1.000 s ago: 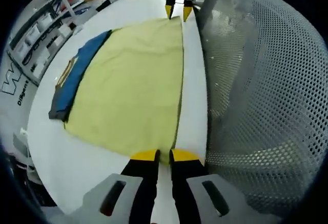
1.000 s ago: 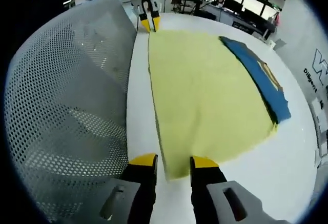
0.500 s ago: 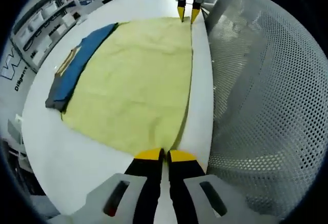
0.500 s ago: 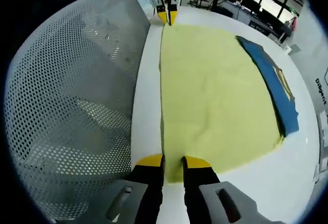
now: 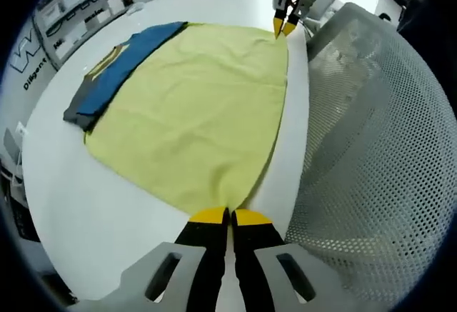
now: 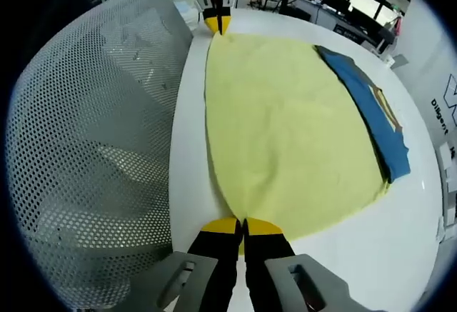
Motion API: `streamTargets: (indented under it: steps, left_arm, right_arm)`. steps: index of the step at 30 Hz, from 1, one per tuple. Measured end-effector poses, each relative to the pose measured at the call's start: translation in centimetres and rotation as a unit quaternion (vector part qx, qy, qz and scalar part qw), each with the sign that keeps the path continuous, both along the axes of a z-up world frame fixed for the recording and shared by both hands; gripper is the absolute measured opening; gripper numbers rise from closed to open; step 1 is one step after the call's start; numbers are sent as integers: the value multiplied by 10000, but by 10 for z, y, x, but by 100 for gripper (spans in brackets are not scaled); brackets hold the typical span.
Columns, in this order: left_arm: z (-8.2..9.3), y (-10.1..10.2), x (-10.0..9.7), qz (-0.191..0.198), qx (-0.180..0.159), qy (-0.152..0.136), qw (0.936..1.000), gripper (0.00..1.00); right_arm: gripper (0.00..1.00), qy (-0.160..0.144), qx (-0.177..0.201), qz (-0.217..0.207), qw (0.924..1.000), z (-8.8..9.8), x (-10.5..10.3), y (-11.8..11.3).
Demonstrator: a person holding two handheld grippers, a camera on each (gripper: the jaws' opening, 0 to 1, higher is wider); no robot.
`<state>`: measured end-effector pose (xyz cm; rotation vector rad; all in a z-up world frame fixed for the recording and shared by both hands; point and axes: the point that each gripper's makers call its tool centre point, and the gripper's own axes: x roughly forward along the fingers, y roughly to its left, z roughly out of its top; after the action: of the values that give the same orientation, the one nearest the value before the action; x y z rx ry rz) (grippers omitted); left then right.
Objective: Fold the garment on the visible template until the final outline fits inside the template.
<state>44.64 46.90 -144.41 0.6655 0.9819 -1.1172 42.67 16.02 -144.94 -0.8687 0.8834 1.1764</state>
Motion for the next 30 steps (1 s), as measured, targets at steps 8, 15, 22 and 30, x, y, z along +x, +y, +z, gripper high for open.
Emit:
streamTargets:
  steps: [8, 15, 22, 30]
  left_arm:
    - [11, 2, -1, -83, -55, 41, 9999, 0]
    - [21, 0, -6, -173, -142, 87, 9997, 0]
    - [32, -1, -7, -243, -193, 110, 9995, 0]
    - [46, -1, 5, -176, -301, 2, 9994, 0]
  right_arm:
    - [0, 127, 140, -206, 9996, 17, 6, -3]
    - [0, 276, 90, -240, 9993, 21, 0, -5]
    - [0, 395, 195, -404, 9982, 34, -2, -7]
    - [0, 333, 339, -580, 9972, 53, 9, -6]
